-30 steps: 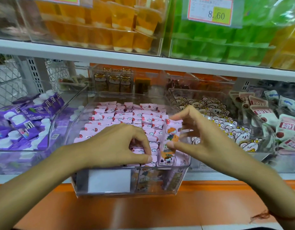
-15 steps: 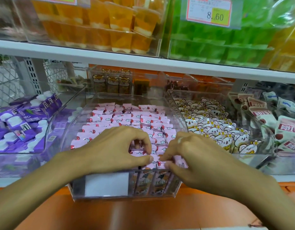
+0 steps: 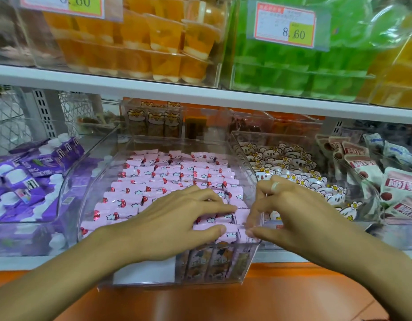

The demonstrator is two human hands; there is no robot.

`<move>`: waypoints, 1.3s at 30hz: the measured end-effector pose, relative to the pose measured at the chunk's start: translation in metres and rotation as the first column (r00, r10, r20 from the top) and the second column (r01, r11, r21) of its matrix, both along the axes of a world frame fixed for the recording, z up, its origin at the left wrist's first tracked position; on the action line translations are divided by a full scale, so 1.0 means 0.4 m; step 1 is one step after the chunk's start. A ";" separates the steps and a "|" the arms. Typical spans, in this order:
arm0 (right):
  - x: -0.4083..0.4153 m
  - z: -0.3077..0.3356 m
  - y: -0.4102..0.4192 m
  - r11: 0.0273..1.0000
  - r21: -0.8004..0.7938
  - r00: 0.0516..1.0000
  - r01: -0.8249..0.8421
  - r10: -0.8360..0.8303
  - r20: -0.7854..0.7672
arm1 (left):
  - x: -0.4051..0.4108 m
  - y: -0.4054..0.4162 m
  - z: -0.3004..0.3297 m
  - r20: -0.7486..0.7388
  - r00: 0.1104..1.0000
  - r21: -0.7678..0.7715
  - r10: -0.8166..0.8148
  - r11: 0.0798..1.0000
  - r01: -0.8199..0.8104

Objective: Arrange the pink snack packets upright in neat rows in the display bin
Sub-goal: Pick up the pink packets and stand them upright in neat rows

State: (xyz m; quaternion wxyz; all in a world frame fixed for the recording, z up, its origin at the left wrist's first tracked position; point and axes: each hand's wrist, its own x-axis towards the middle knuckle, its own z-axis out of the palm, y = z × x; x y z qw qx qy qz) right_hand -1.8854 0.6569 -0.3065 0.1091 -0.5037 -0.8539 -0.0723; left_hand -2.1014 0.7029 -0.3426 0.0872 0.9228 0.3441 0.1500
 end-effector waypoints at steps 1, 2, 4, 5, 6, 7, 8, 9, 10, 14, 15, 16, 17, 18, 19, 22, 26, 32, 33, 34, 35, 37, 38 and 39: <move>-0.001 -0.002 0.000 1.000 0.001 0.999 -0.028 0.028 -0.018 | 0.004 -0.001 -0.001 -0.041 0.999 0.025 -0.009 1.000 0.010; -0.003 -0.005 0.000 0.998 -0.013 0.998 -0.055 0.055 -0.039 | 0.008 -0.002 -0.002 -0.078 0.997 0.056 -0.012 0.998 0.016; -0.003 -0.009 -0.002 0.994 -0.060 0.989 -0.090 0.082 -0.122 | 0.015 -0.005 -0.003 -0.130 0.991 0.114 -0.008 0.993 0.023; -0.002 -0.006 -0.004 0.991 -0.084 0.979 -0.102 0.085 -0.185 | 0.017 -0.005 -0.003 -0.141 0.990 0.134 -0.007 0.991 0.026; -0.002 -0.002 -0.006 0.989 -0.091 0.963 -0.118 0.091 -0.255 | 0.018 -0.005 -0.002 -0.144 0.990 0.146 -0.007 0.989 0.028; -0.002 0.005 -0.007 0.988 -0.074 0.937 -0.134 0.102 -0.335 | 0.017 -0.003 -0.002 -0.138 0.990 0.150 -0.010 0.988 0.031; -0.002 0.013 -0.009 0.989 -0.037 0.896 -0.140 0.111 -0.431 | 0.016 -0.002 -0.003 -0.127 0.992 0.141 -0.014 0.989 0.032; -0.003 0.022 -0.009 0.991 0.007 0.837 -0.131 0.114 -0.534 | 0.015 0.000 -0.004 -0.110 0.994 0.120 -0.019 0.992 0.032; -0.002 0.029 -0.008 0.993 0.055 0.767 -0.104 0.115 -0.631 | 0.013 0.001 -0.005 -0.093 0.995 0.089 -0.022 0.996 0.030; 0.009 0.044 0.009 0.983 0.144 0.427 0.115 0.082 -0.900 | 0.014 0.001 -0.002 -0.005 1.000 -0.005 -0.017 1.000 0.017; 0.010 0.043 0.012 0.988 0.083 0.315 0.134 0.037 -0.948 | 0.015 0.001 0.004 0.064 0.998 -0.029 0.005 1.000 -0.004; 0.011 0.040 0.016 0.993 -0.007 0.207 0.120 -0.032 -0.978 | 0.017 -0.002 0.012 0.153 0.987 -0.067 0.041 0.997 -0.031; 0.010 0.037 0.019 0.991 -0.101 0.123 0.088 -0.111 -0.986 | 0.019 -0.008 0.022 0.251 0.965 -0.123 0.080 0.991 -0.051; 0.007 0.032 0.022 0.983 -0.176 0.065 0.048 -0.179 -0.982 | 0.024 -0.015 0.033 0.347 0.931 -0.203 0.112 0.978 -0.042; 0.002 0.027 0.024 0.973 -0.230 0.025 0.005 -0.230 -0.973 | 0.029 -0.023 0.042 0.433 0.892 -0.296 0.128 0.955 0.007; -0.015 0.013 0.026 0.954 -0.286 -0.020 -0.093 -0.289 -0.957 | 0.048 -0.043 0.058 0.534 0.834 -0.442 0.141 0.887 0.133; -0.020 0.011 0.026 0.953 -0.280 -0.001 -0.115 -0.282 -0.959 | 0.046 -0.032 0.066 0.548 0.803 -0.562 0.237 0.815 0.143; -0.016 -0.004 0.007 0.999 0.014 0.586 -0.041 0.035 -0.810 | 0.036 -0.018 0.072 0.578 0.700 -0.720 0.420 0.666 0.194; -0.017 -0.008 0.002 0.995 0.057 0.703 -0.084 0.100 -0.705 | 0.036 -0.019 0.073 0.571 0.693 -0.733 0.441 0.653 0.189; -0.017 -0.013 -0.001 0.990 0.101 0.816 -0.100 0.140 -0.561 | 0.035 -0.018 0.074 0.563 0.693 -0.740 0.450 0.648 0.181; -0.017 -0.018 0.001 0.984 0.149 0.900 -0.096 0.150 -0.409 | 0.034 -0.017 0.074 0.553 0.702 -0.740 0.448 0.651 0.167; -0.018 -0.021 0.010 0.973 0.220 0.958 -0.066 0.124 -0.260 | 0.034 -0.016 0.075 0.527 0.726 -0.730 0.442 0.672 0.121; -0.019 -0.018 0.013 0.969 0.245 0.953 -0.041 0.111 -0.282 | 0.035 -0.017 0.076 0.518 0.730 -0.724 0.446 0.683 0.096; -0.018 -0.013 0.015 0.963 0.267 0.939 -0.012 0.102 -0.327 | 0.038 -0.020 0.078 0.522 0.722 -0.718 0.454 0.691 0.086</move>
